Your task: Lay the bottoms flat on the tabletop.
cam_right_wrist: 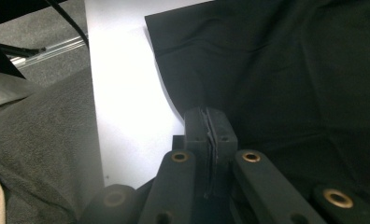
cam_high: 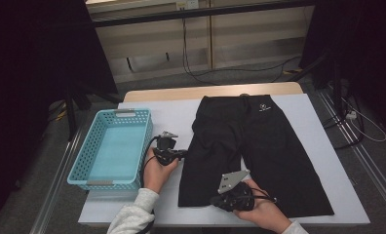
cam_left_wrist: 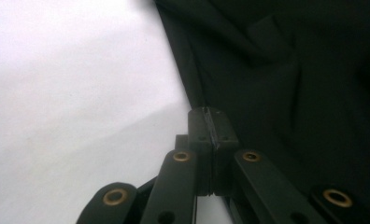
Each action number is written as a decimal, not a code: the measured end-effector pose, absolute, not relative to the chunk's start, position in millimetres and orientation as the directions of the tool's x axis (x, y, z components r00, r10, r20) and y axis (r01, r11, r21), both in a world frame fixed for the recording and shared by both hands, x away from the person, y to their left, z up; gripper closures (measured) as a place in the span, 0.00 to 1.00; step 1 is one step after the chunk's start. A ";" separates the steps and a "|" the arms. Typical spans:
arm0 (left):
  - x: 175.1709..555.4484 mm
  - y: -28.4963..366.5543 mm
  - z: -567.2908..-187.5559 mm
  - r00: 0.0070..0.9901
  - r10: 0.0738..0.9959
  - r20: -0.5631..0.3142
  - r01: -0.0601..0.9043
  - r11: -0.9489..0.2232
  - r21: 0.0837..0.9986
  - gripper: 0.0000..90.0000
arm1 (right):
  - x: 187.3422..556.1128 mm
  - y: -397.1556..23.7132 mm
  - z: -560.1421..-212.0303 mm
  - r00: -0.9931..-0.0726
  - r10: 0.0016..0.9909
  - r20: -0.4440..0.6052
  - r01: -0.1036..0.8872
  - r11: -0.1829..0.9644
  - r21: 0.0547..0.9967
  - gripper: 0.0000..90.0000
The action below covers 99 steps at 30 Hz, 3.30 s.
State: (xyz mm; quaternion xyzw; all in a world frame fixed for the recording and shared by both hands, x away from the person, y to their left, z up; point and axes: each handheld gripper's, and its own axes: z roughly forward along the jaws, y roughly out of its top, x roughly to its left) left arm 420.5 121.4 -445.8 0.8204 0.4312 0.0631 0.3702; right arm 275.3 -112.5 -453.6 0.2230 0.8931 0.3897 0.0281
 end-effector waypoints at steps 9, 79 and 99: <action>413.1 131.4 -441.8 0.621 0.750 -0.227 0.675 -0.365 0.642 1.00 | 273.0 -110.9 -452.3 -0.901 0.413 0.130 0.377 0.600 0.705 1.00; 416.8 123.5 -446.7 0.597 0.777 -0.202 0.669 -0.343 0.659 0.99 | 264.4 -106.6 -448.4 -0.919 0.364 0.154 0.357 0.597 0.719 0.99; 412.2 123.0 -442.8 0.625 0.750 -0.216 0.647 -0.343 0.681 0.49 | 291.1 -148.3 -432.6 -0.757 0.647 0.087 0.450 0.420 0.788 0.35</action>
